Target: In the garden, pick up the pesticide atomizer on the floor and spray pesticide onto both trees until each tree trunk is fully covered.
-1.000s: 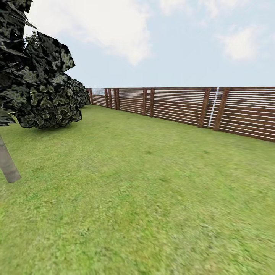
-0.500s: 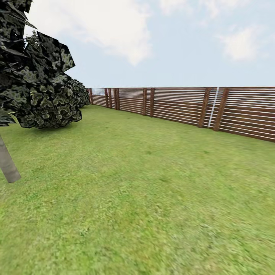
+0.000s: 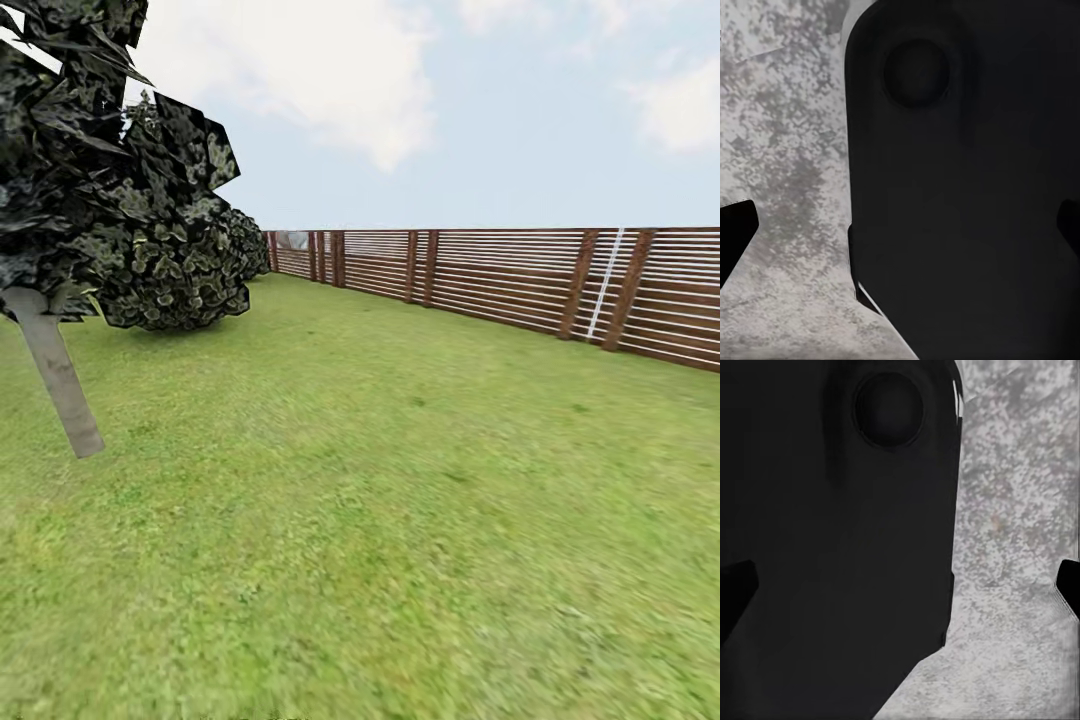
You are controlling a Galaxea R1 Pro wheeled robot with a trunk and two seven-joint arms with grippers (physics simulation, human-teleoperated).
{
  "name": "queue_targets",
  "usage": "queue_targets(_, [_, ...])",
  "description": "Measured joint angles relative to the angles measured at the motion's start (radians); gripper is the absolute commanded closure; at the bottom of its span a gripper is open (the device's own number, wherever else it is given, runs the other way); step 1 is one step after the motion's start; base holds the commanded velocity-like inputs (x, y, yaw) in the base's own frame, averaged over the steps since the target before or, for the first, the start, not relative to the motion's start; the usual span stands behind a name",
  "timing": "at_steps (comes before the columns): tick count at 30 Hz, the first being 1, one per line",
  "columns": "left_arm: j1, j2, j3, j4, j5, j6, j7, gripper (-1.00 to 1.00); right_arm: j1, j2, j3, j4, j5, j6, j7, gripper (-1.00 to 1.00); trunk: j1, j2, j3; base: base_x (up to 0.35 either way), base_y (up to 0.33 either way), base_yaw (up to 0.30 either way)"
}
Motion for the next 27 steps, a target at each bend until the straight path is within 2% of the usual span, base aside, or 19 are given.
queue_targets(21, [0.0,0.001,0.0,0.0,0.001,-0.017,-0.003,-1.0,0.0,0.0,0.001,-0.001,0.001,0.0,-0.001,-1.0,0.0,0.0,0.0,0.0,0.0,0.284])
queue_targets(27, [0.0,0.004,0.0,0.0,0.001,-0.028,-0.054,-1.0,0.0,0.001,0.001,-0.002,0.001,-0.001,-0.001,-1.0,0.0,0.0,0.0,0.0,0.0,0.285])
